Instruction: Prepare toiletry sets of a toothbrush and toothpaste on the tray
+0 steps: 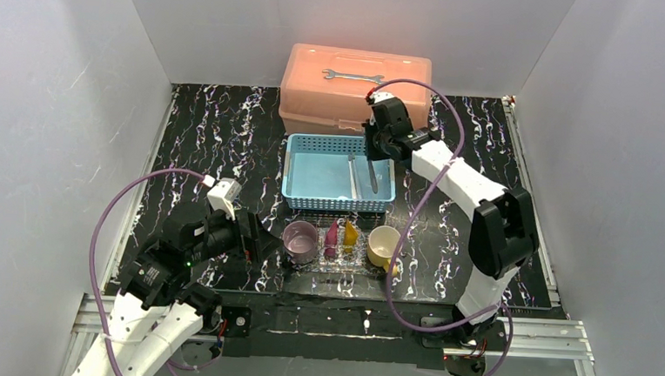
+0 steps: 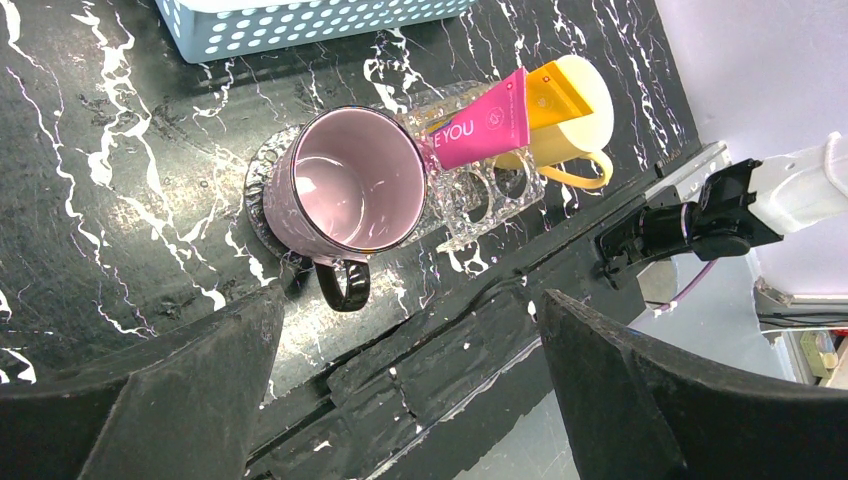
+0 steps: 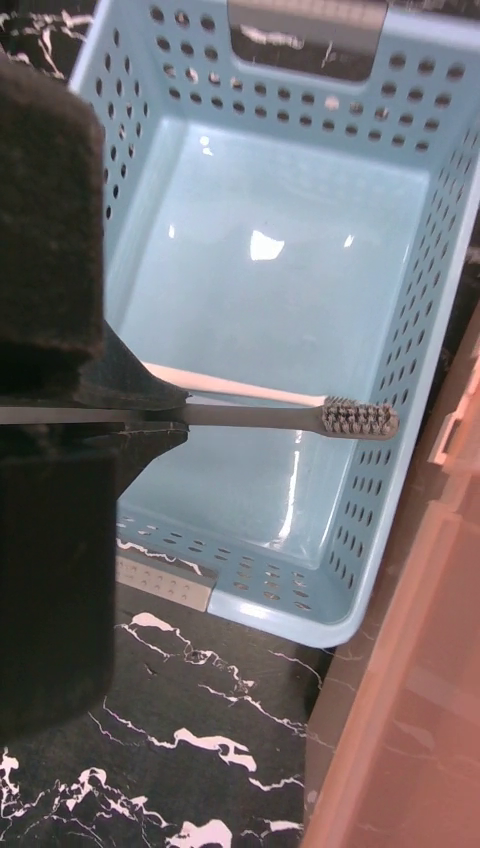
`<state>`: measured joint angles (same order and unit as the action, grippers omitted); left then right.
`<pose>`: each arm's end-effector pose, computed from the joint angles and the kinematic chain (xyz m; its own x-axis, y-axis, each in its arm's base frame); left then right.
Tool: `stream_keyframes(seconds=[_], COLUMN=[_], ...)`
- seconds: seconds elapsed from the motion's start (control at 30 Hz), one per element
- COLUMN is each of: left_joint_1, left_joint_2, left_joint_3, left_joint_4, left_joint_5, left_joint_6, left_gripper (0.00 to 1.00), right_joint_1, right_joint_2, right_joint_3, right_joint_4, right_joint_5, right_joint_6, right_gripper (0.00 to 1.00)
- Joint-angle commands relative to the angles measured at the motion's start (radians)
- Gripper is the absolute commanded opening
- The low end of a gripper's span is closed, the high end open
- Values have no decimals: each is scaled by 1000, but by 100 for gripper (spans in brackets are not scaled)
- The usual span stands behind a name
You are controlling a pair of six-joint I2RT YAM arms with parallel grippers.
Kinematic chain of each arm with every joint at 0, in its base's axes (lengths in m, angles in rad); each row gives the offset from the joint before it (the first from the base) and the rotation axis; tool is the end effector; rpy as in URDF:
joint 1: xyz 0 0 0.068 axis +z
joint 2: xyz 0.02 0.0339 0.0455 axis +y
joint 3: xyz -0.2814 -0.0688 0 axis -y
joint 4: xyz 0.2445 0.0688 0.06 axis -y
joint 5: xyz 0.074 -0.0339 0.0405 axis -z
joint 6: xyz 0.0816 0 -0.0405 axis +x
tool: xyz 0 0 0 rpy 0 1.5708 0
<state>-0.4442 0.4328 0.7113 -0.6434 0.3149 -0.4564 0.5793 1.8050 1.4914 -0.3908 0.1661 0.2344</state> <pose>0.1018 -0.0764 0.3023 -0.5845 -0.1859 -0.7898 0.4593 0.7267 -0.5109 0.3874 0.2373 0.2688 -0.6280 -0.1371 -0.7660 -0.2967 0.9522 0.0728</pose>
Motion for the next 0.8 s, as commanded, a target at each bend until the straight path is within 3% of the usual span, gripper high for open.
stream_keyframes(seconds=[0.0,0.33,0.63,0.77], left_joint_1=[0,-1,-1,-1], left_joint_2=[8,13,26,37], left_joint_3=[-6,-6,11,39], left_joint_4=[7,10,15,23], left_joint_5=[16,24,51,99], left_joint_6=[14,15,15,4], left_gripper=[98,98,98,98], right_joint_1=[17,37,66,101], right_joint_2=[-123,-301,-461,-520], right_joint_3=[-20,-47,-106,-135], right_joint_4=[86,52,-16,-47], right_joint_5=[-20,-156,-455,-517], right_joint_6=[2,-41,-69,-82], right_gripper=[1,1,1,1])
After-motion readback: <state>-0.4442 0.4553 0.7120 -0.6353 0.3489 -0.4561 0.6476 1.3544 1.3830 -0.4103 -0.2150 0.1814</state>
